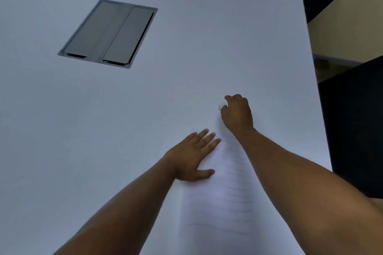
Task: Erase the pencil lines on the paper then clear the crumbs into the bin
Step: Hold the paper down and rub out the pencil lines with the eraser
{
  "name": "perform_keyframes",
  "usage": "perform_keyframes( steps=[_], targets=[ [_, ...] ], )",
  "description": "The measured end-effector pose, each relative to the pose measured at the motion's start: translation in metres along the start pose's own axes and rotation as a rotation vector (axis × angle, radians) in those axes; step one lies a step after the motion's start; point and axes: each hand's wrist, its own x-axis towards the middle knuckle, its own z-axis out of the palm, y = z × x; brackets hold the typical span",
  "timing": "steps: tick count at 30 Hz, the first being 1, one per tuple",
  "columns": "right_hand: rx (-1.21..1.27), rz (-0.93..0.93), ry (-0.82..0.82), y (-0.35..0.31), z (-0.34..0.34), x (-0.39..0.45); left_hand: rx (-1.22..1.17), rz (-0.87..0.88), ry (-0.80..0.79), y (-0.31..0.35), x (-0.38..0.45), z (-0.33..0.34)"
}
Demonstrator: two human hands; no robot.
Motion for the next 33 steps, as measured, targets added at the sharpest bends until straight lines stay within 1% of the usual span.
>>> perform_keyframes(
  steps=[2,6,10,12,14,17,19,21,26,30,33],
  targets=[
    [-0.034,-0.004,-0.018,0.007,0.006,0.003,0.011,0.045,-0.03,-0.001,-0.001,0.008],
    [-0.055,-0.011,-0.058,0.016,0.026,0.003,0.003,0.047,-0.056,-0.002,-0.001,0.027],
    [-0.024,-0.006,0.02,0.02,0.039,0.004,0.029,0.03,-0.014,-0.008,0.0,0.043],
    [0.069,0.034,0.054,0.019,0.041,0.006,0.039,0.027,0.026,-0.01,0.001,0.048],
    [0.227,0.113,0.113,0.017,0.04,0.003,0.051,0.015,0.058,-0.014,0.003,0.053],
    [0.407,0.216,0.218,0.007,0.034,-0.023,0.055,-0.008,0.12,-0.018,0.009,0.055],
    [0.505,0.273,0.248,0.002,0.034,-0.049,0.054,-0.022,0.142,-0.021,0.013,0.054],
    [0.568,0.312,0.247,0.001,0.039,-0.076,0.061,-0.047,0.167,-0.023,0.013,0.053],
    [0.542,0.31,0.201,-0.002,0.053,-0.122,0.089,-0.163,0.229,-0.027,-0.003,0.057],
    [0.59,0.277,0.17,0.002,0.053,-0.137,0.071,-0.279,0.247,-0.042,-0.016,0.061],
    [0.617,0.236,0.141,0.011,0.05,-0.136,0.043,-0.326,0.274,-0.047,-0.015,0.059]
  ],
)
